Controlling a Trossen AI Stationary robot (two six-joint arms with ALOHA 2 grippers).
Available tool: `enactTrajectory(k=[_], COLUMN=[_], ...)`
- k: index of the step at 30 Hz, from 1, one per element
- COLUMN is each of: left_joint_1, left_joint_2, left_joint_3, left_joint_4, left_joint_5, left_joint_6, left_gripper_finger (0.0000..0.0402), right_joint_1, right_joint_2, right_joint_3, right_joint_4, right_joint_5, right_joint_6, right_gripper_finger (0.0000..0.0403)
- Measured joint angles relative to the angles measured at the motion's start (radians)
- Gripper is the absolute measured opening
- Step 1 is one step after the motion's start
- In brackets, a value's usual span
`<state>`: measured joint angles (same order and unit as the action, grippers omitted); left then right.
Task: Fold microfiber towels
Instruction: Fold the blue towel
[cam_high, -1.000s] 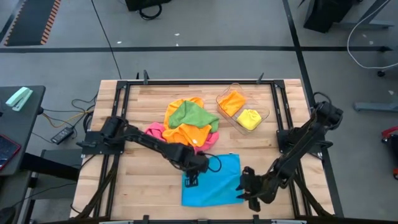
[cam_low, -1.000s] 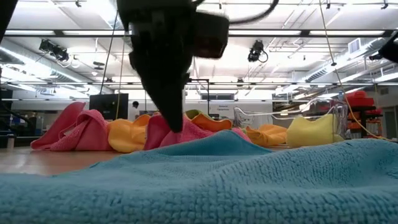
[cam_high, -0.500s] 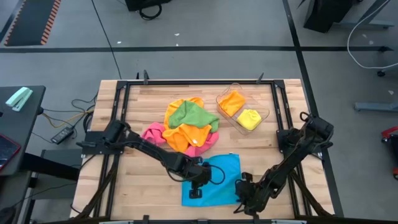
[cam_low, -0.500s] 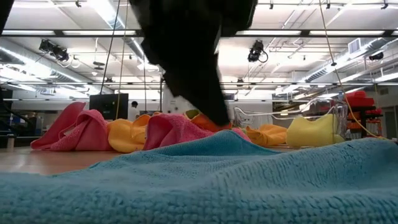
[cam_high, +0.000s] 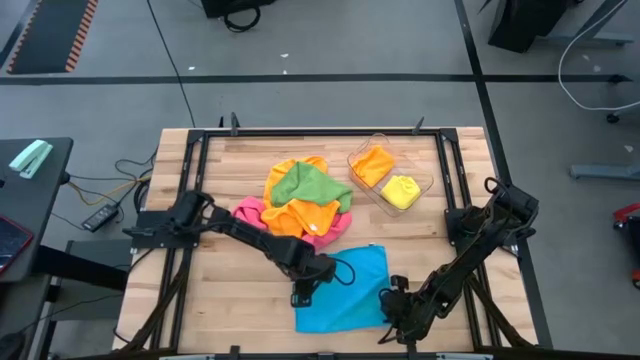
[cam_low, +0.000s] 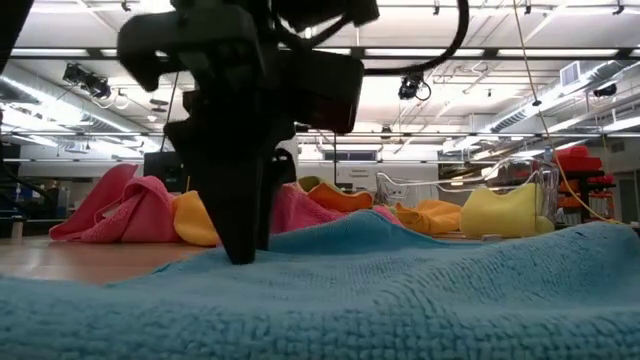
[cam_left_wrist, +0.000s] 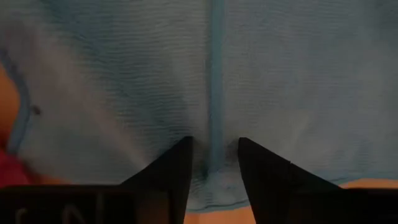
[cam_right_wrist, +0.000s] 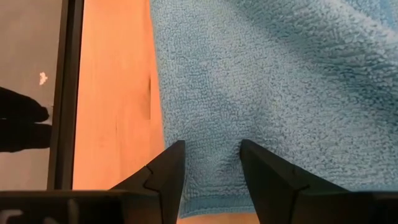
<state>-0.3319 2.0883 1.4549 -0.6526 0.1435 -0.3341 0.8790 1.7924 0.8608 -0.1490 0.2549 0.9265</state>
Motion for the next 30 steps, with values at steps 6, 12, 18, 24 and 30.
enactTrajectory(k=[6, 12, 18, 24, 30], left_joint_1=[0.018, 0.012, 0.013, -0.004, -0.028], left_joint_2=[-0.001, 0.000, 0.000, 0.000, 0.000], left_joint_3=[-0.007, -0.007, -0.007, -0.007, -0.007], left_joint_4=[0.007, 0.025, 0.030, 0.041, 0.041], left_joint_5=[0.094, 0.161, 0.160, 0.159, 0.182], left_joint_6=[0.004, 0.005, 0.006, 0.005, -0.019], left_gripper_finger=[0.0140, 0.0105, 0.0080, 0.0047, 0.0009], right_joint_1=[0.001, 0.001, 0.001, 0.001, -0.008], right_joint_2=[0.000, 0.000, 0.000, 0.001, 0.001], right_joint_3=[0.000, -0.001, -0.001, -0.001, 0.000], right_joint_4=[0.000, -0.001, -0.001, -0.001, -0.020], right_joint_5=[-0.001, 0.002, 0.002, 0.002, -0.006], right_joint_6=[0.001, -0.003, 0.002, 0.012, 0.063], right_gripper_finger=[0.0166, 0.0166, 0.0166, 0.0166, 0.0166])
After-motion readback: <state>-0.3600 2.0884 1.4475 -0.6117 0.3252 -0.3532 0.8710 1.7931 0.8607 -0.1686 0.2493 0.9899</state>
